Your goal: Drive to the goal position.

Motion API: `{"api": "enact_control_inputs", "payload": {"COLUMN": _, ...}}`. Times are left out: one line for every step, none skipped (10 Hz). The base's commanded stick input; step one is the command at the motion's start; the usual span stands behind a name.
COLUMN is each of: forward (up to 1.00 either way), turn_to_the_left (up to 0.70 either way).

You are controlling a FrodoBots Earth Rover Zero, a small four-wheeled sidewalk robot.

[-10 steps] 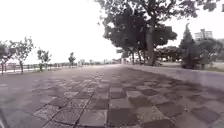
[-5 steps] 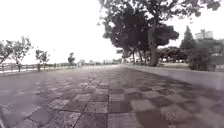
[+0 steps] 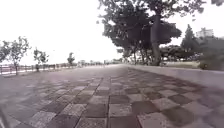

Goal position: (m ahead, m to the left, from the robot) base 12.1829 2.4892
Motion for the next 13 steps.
{"api": "enact_control_inputs", "payload": {"forward": 1.00, "turn_to_the_left": 0.00}}
{"api": "enact_control_inputs", "payload": {"forward": 1.00, "turn_to_the_left": 0.00}}
{"api": "enact_control_inputs", "payload": {"forward": 1.00, "turn_to_the_left": 0.00}}
{"api": "enact_control_inputs", "payload": {"forward": 1.00, "turn_to_the_left": 0.00}}
{"api": "enact_control_inputs", "payload": {"forward": 1.00, "turn_to_the_left": 0.00}}
{"api": "enact_control_inputs", "payload": {"forward": 1.00, "turn_to_the_left": 0.00}}
{"api": "enact_control_inputs", "payload": {"forward": 1.00, "turn_to_the_left": 0.00}}
{"api": "enact_control_inputs", "payload": {"forward": 1.00, "turn_to_the_left": 0.00}}
{"api": "enact_control_inputs", "payload": {"forward": 1.00, "turn_to_the_left": 0.00}}
{"api": "enact_control_inputs", "payload": {"forward": 1.00, "turn_to_the_left": 0.00}}
{"api": "enact_control_inputs", "payload": {"forward": 1.00, "turn_to_the_left": 0.00}}
{"api": "enact_control_inputs", "payload": {"forward": 1.00, "turn_to_the_left": 0.00}}
{"api": "enact_control_inputs", "payload": {"forward": 1.00, "turn_to_the_left": 0.00}}
